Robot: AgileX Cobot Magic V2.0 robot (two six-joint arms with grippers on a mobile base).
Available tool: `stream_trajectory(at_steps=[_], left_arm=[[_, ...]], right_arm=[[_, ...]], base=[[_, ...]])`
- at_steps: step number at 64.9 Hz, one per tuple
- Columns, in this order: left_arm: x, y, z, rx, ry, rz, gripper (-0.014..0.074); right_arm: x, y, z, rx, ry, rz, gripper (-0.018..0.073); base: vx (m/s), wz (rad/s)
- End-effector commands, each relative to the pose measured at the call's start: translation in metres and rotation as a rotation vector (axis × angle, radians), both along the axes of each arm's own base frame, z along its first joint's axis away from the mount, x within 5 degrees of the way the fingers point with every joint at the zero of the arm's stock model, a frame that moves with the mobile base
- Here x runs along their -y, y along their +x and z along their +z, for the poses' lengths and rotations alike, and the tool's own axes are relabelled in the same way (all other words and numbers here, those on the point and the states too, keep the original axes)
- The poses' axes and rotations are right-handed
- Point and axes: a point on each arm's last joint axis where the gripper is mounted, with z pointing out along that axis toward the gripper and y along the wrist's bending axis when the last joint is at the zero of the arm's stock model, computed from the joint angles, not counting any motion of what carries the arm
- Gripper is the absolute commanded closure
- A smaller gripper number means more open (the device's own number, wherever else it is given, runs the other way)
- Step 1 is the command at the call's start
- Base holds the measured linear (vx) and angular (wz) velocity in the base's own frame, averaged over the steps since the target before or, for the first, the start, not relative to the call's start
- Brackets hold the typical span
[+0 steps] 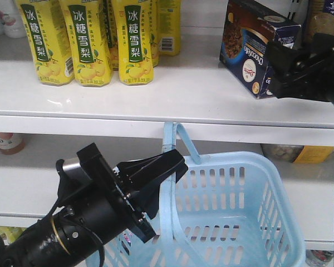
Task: Left arm holds basket, right arm returns cookies
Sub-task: 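Open the right gripper and withdraw it from the box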
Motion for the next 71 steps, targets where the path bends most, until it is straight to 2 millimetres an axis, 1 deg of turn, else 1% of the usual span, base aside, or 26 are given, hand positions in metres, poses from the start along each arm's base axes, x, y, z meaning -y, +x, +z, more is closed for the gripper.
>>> stream_trajectory(at_steps=[1, 8, 15, 19, 39, 49, 60, 71], left_arm=[[-0.013, 0.001, 0.037, 0.164, -0.27, 0.066, 0.0599], [-0.013, 0.001, 0.037, 0.164, -0.27, 0.066, 0.0599], [-0.013, 0.001, 0.037, 0.164, -0.27, 0.066, 0.0599], [-0.013, 0.001, 0.037, 0.164, -0.27, 0.066, 0.0599], [-0.013, 0.001, 0.037, 0.164, -0.27, 0.066, 0.0599], [-0.013, 0.001, 0.037, 0.164, -0.27, 0.066, 0.0599], [-0.013, 0.001, 0.037, 0.164, -0.27, 0.066, 0.0599], [-0.013, 0.001, 0.037, 0.164, -0.27, 0.066, 0.0599]], right_arm=[[0.009, -0.021, 0.029, 0.124, 0.014, -0.01, 0.0165], [0.014, -0.044, 0.039, 0.136, 0.007, 0.006, 0.0303], [0.018, -0.064, 0.045, 0.141, -0.035, 0.024, 0.0496], [0.02, -0.075, 0.048, 0.145, -0.049, 0.033, 0.0577], [0.031, -0.125, 0.053, 0.136, -0.064, 0.077, 0.0566], [0.035, -0.142, 0.053, 0.134, -0.077, 0.089, 0.0565], [0.037, -0.151, 0.053, 0.14, -0.088, 0.091, 0.0565], [0.036, -0.15, 0.05, 0.112, -0.096, 0.099, 0.0565]], base=[[0.0, 0.0], [0.0, 0.0], [0.0, 0.0], [0.0, 0.0], [0.0, 0.0], [0.0, 0.0], [0.0, 0.0], [0.0, 0.0]])
